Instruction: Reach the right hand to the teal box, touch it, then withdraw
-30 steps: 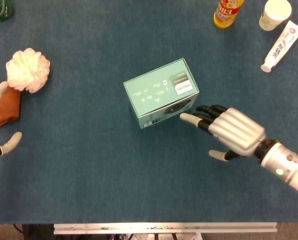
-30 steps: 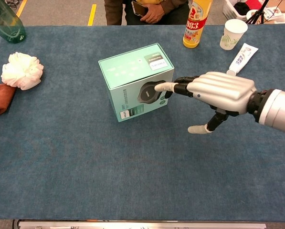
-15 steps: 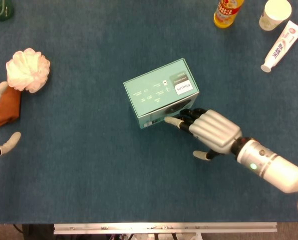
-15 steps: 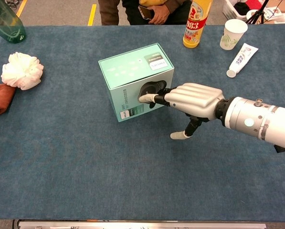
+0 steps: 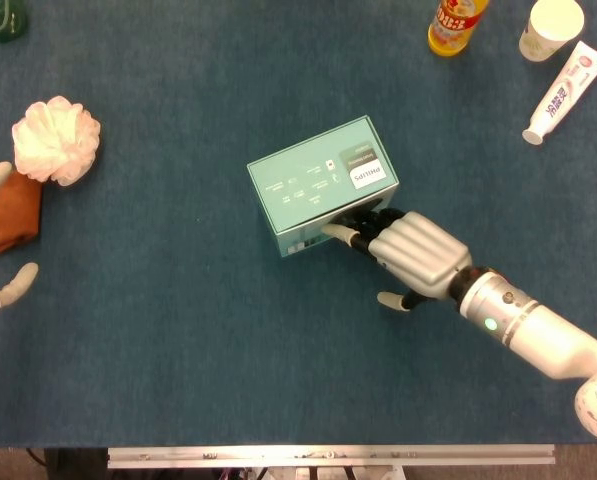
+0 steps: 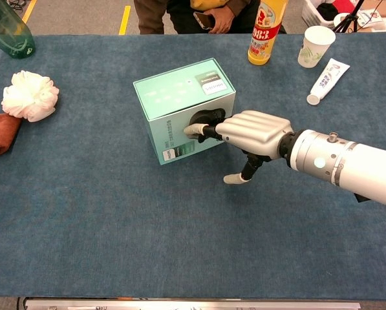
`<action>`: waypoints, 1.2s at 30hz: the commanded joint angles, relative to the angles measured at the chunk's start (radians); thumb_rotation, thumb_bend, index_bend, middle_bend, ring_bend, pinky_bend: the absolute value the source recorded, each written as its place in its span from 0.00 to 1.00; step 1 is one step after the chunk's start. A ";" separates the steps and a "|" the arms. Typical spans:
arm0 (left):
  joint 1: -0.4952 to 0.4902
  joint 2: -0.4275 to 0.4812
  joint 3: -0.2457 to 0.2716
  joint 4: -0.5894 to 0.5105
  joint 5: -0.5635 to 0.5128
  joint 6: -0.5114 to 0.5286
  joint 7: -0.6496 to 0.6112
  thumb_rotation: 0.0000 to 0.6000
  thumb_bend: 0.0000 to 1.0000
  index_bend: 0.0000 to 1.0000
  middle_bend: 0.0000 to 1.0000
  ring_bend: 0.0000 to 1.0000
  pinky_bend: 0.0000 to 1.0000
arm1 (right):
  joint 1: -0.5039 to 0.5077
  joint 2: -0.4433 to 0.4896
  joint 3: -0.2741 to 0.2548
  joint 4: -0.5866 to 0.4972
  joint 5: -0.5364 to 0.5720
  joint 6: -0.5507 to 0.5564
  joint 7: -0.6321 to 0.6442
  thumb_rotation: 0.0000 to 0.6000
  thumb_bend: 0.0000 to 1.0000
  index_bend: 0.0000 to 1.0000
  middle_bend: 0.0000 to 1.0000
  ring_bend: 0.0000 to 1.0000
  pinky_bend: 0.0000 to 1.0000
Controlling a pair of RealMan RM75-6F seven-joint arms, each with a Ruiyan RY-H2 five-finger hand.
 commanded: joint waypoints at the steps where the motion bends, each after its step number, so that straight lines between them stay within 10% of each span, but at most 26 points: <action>1: 0.001 0.000 0.001 0.000 0.002 0.000 0.001 1.00 0.20 0.06 0.00 0.00 0.17 | -0.002 0.010 -0.013 -0.008 -0.006 0.008 0.003 1.00 0.22 0.03 0.22 0.11 0.21; 36: -0.001 0.002 0.000 0.016 0.011 0.001 -0.021 1.00 0.20 0.06 0.00 0.00 0.17 | 0.046 -0.035 -0.029 0.006 0.036 0.050 -0.009 1.00 0.22 0.03 0.22 0.11 0.21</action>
